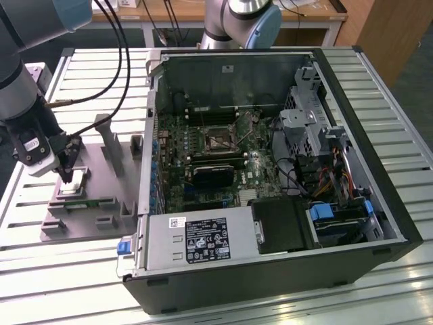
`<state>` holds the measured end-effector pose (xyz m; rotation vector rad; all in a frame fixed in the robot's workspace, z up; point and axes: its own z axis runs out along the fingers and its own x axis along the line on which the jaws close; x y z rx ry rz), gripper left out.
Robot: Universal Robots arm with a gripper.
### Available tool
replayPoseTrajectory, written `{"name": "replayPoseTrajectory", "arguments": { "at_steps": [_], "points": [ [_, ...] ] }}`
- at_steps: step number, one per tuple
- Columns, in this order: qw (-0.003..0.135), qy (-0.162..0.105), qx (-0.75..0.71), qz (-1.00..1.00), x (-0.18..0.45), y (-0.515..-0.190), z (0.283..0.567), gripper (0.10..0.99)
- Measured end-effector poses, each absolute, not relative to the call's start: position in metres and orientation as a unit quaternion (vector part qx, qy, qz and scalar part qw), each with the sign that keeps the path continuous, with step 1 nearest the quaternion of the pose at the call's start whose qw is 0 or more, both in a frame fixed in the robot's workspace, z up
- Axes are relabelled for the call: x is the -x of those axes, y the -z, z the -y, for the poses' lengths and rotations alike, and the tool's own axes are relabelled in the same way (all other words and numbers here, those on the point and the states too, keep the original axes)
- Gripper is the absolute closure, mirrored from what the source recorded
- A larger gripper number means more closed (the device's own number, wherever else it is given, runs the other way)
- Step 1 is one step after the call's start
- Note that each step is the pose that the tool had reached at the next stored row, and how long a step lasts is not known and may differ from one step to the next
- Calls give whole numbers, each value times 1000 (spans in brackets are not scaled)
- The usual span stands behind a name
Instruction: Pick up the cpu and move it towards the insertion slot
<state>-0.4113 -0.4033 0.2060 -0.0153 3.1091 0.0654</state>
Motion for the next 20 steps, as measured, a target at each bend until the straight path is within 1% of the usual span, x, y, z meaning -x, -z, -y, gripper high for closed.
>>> {"name": "replayPoseTrajectory", "arguments": {
  "at_steps": [11, 12, 15, 16, 18, 19, 20],
  "points": [
    [16, -21, 5, -1000, 412, -203, 403, 984],
    [16, -21, 5, -1000, 412, -203, 403, 973],
    [16, -21, 5, -1000, 412, -203, 403, 796],
    [16, -21, 5, -1000, 412, -203, 403, 796],
    [16, -22, 5, -1000, 412, -203, 403, 678],
    [16, -22, 5, -1000, 412, -203, 403, 678],
    [16, -22, 5, -1000, 412, -203, 403, 620]
  ]
}}
